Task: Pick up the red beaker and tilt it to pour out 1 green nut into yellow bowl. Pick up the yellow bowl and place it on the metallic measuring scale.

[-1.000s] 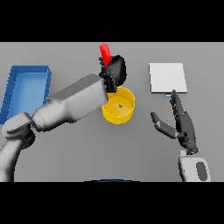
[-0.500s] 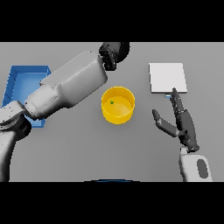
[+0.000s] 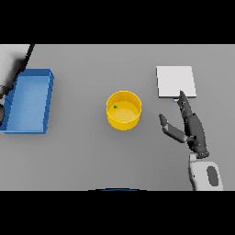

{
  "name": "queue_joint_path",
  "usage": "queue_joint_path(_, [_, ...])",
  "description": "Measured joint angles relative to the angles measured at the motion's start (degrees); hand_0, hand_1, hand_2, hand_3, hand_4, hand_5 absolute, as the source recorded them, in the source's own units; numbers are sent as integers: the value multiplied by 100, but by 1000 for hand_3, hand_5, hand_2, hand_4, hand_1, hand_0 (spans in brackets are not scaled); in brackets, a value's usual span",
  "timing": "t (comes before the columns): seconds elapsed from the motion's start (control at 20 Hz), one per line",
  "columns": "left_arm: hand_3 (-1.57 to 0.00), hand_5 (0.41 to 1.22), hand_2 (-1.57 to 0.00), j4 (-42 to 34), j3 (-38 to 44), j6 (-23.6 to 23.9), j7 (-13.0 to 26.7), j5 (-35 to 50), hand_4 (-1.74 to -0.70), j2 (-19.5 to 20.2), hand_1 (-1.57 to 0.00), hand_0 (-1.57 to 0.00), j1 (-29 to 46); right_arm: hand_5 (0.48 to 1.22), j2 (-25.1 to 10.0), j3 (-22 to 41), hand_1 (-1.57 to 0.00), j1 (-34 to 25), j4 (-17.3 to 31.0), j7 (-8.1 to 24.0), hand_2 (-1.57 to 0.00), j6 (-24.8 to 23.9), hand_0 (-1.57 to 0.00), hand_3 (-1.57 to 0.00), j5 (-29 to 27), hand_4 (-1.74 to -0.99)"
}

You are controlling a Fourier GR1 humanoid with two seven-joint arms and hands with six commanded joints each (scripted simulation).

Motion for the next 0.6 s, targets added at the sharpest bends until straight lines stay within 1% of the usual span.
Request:
queue_joint_path(0.05, [-1440, 1219, -1549, 198, 421, 82, 89, 339, -1674, 189, -1550, -1571, 70, 652, 0, 45, 1, 1, -13, -76, 1, 32, 1, 1, 16, -1313])
queue_joint_path(0.1, [-1418, 1219, -1553, 362, 740, 212, 283, 583, -1688, 284, -1554, -1571, 152, 653, -34, 37, 1, -14, -23, -98, 1, 68, 1, 1, -9, -1312])
queue_joint_path(0.15, [-1393, 1220, -1557, 452, 982, 337, 347, 780, -1698, 397, -1558, -1571, 234, 651, -21, 62, 1, -34, 40, -77, 1, 61, 1, 1, 31, -1307])
queue_joint_path(0.2, [-1400, 1220, -1560, 522, 1174, 536, 469, 937, -1707, 482, -1560, -1571, 376, 653, -22, 72, 1, -76, 61, -91, 1, 29, 1, 1, 79, -1304])
queue_joint_path(0.25, [-1403, 1220, -1562, 542, 1374, 706, 496, 1125, -1714, 560, -1563, -1571, 521, 652, -37, 91, 1, -180, 94, -83, 1, -27, 1, 1, 175, -1301])
queue_joint_path(0.3, [-1437, 1220, -1564, 531, 1597, 799, 578, 1329, -1719, 679, -1564, -1571, 638, 651, -20, 74, 1, -221, 114, -55, 1, -10, 1, 1, 119, -1298])
queue_joint_path(0.35, [-1398, 1220, -1565, 536, 1830, 911, 805, 1532, -1724, 753, -1566, -1571, 755, 649, -10, 74, 1, -230, 162, -47, 1, -21, 1, 1, 131, -1294])
queue_joint_path(0.4, [-1406, 1221, -1566, 455, 1949, 1030, 950, 1666, -1727, 816, -1567, -1571, 964, 649, -37, 68, 1, -167, 118, -110, 1, 31, 1, 1, 82, -1286])
queue_joint_path(0.45, [-1406, 1221, -1567, 428, 2062, 1184, 1117, 1771, -1730, 868, -1568, -1571, 1165, 651, -40, 57, 1, -194, 92, -67, 1, 43, 1, 1, 46, -1276])
queue_joint_path(0.5, [-1439, 1221, -1568, 447, 2161, 1329, 1272, 1860, -1732, 877, -1568, -1571, 1337, 654, -5, 56, 1, -218, 82, -4, 1, 41, 1, 1, 9, -1276])
queue_joint_path(0.55, [-1465, 1221, -1569, 424, 2248, 1404, 1338, 1959, -1734, 926, -1569, -1571, 1536, 656, 44, 92, 1, -200, 104, -27, 1, 75, 1, 1, -16, -1275])
queue_joint_path(0.6, [-1486, 1221, -1569, 363, 2343, 1434, 1494, 2081, -1735, 955, -1569, -1571, 1765, 659, 39, 77, 1, -188, 109, 40, 1, 67, 1, 1, -27, -1278])
